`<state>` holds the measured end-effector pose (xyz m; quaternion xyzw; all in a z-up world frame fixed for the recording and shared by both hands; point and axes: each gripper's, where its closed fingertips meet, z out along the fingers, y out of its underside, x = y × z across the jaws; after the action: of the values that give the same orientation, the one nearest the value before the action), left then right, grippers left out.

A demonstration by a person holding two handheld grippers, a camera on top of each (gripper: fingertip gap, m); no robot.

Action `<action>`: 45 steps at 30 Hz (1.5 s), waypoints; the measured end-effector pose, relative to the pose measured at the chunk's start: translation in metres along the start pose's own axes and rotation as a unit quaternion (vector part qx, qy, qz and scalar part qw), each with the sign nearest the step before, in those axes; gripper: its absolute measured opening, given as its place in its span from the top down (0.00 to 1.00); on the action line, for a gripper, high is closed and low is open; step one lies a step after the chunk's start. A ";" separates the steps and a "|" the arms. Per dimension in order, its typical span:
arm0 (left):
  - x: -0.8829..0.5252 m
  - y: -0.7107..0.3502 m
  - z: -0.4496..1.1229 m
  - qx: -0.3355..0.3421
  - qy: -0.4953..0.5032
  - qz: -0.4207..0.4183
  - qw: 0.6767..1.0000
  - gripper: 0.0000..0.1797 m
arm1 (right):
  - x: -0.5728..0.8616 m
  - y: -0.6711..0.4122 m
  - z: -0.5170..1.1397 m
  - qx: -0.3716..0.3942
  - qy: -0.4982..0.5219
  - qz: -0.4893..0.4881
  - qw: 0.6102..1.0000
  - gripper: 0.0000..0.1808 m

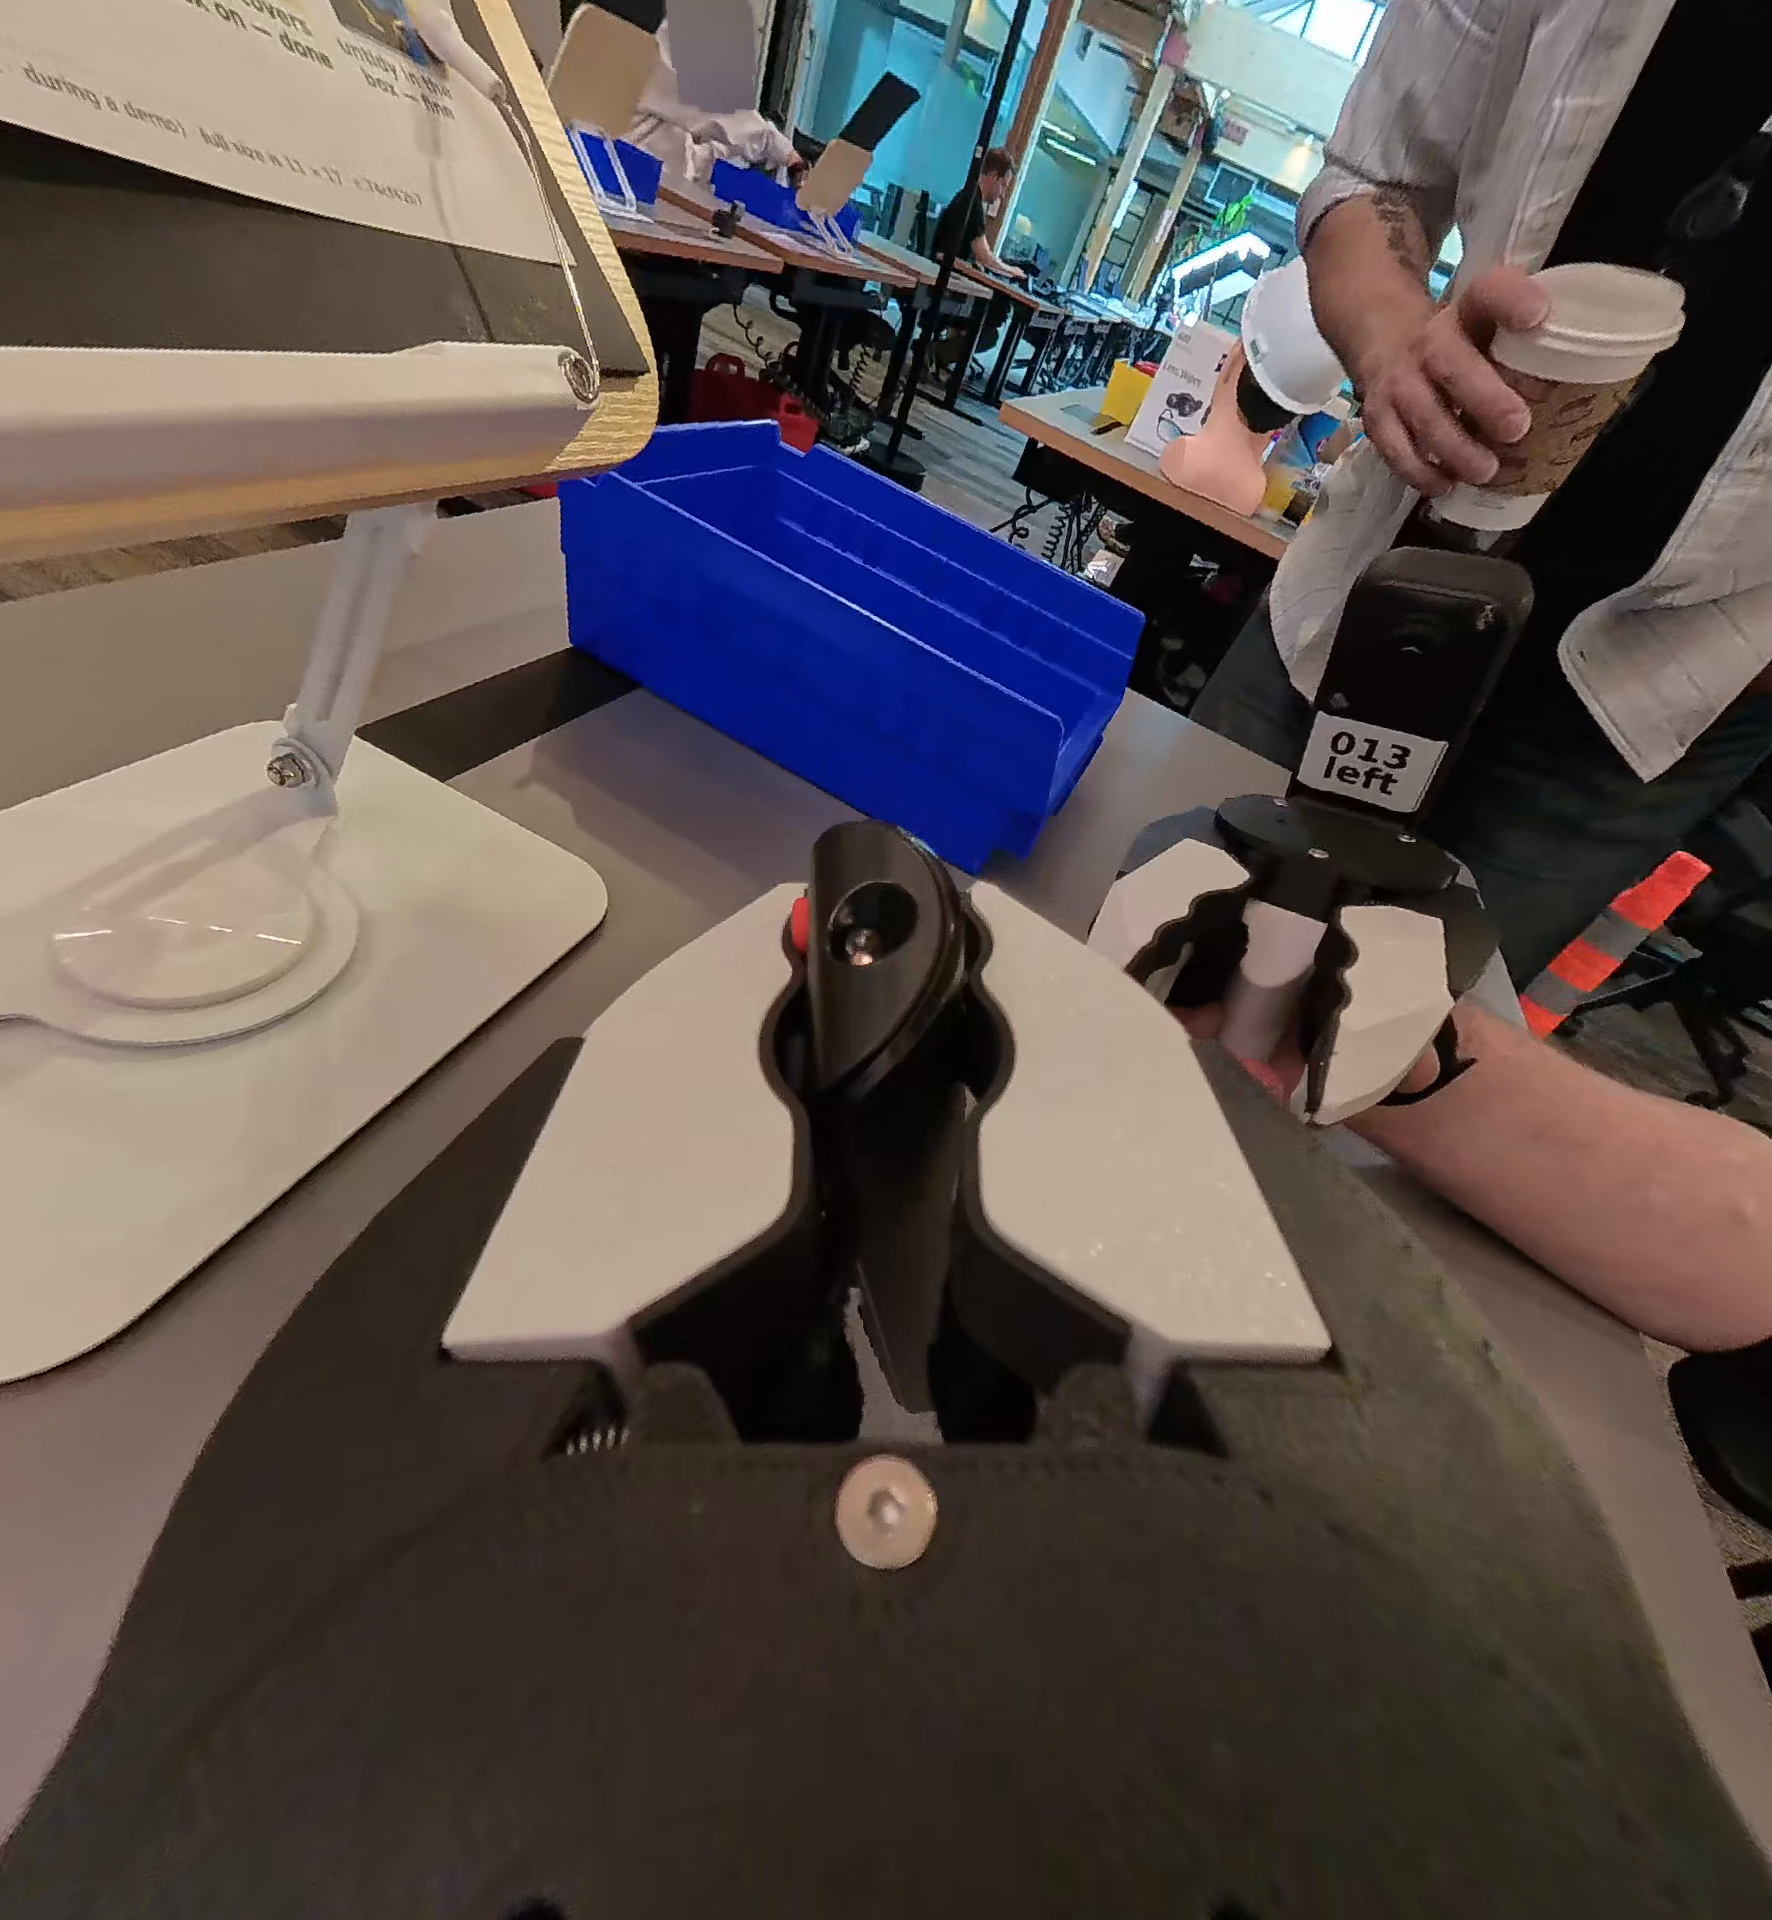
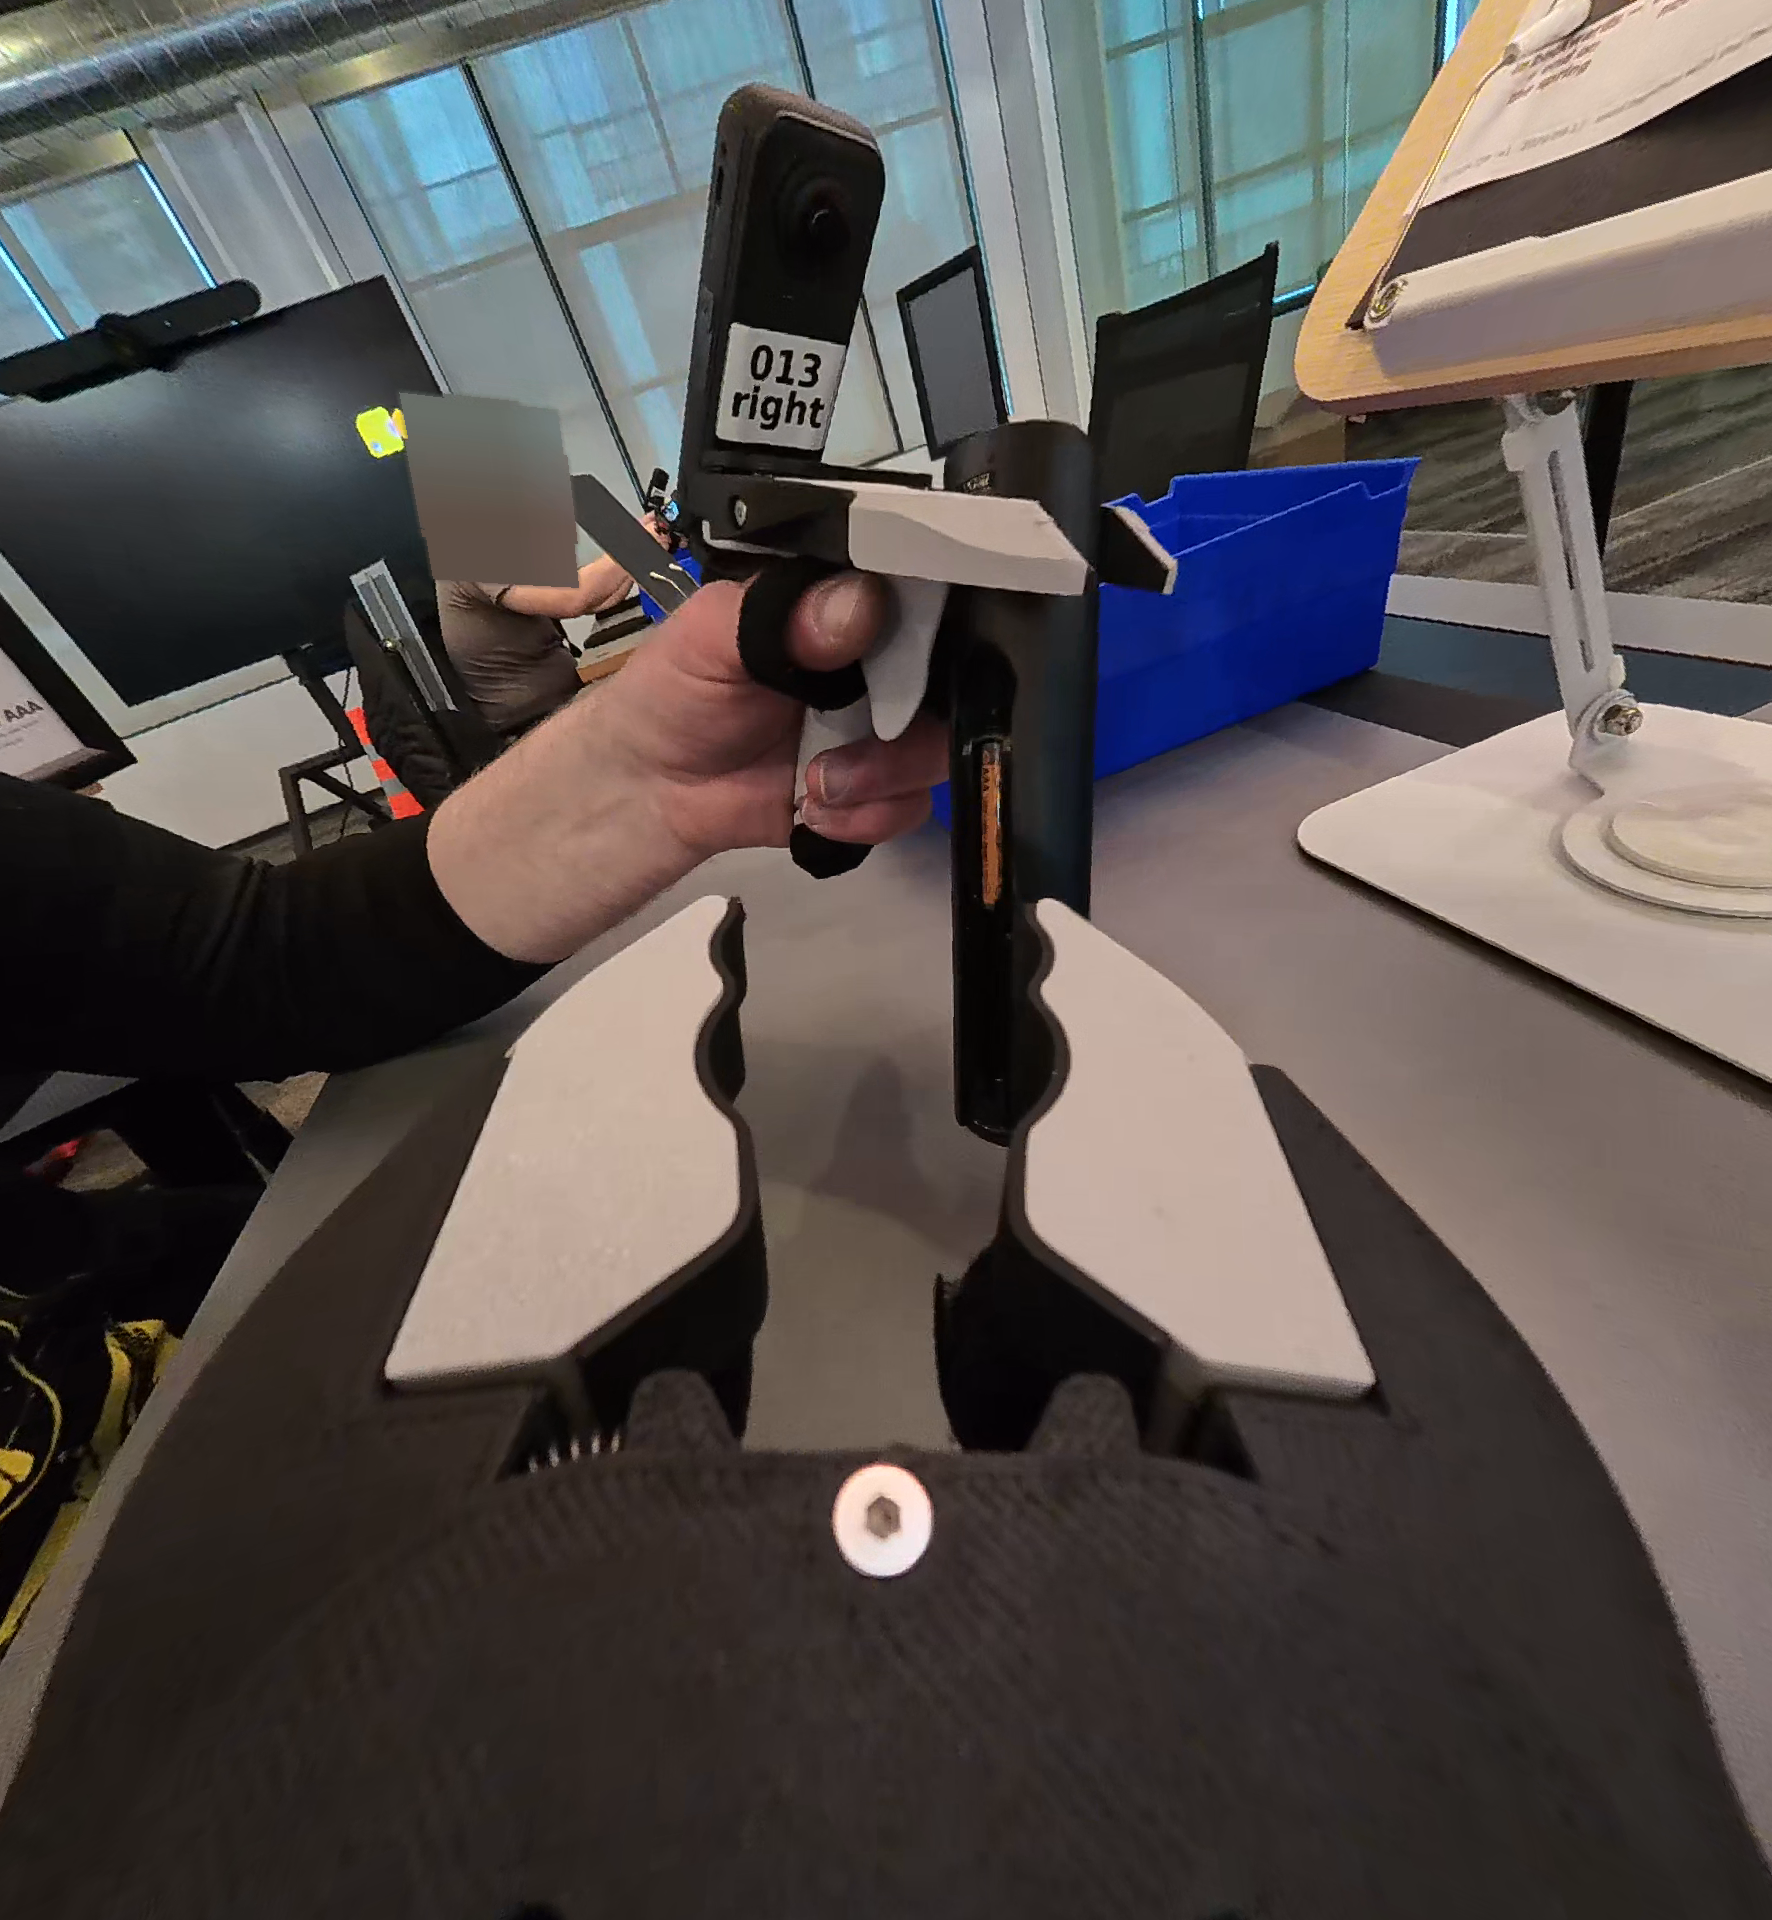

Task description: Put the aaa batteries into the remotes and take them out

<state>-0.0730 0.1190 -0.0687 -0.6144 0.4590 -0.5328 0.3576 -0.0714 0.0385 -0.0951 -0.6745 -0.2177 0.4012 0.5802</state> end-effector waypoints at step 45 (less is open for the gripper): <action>0.018 -0.013 -0.001 0.036 0.036 -0.019 0.999 0.86 | 0.001 0.011 -0.002 -0.019 0.012 -0.010 1.000 0.73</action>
<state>-0.0713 0.1067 -0.0506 -0.5902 0.4404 -0.5771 0.3530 -0.0716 0.0355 -0.1061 -0.6879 -0.2251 0.3829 0.5740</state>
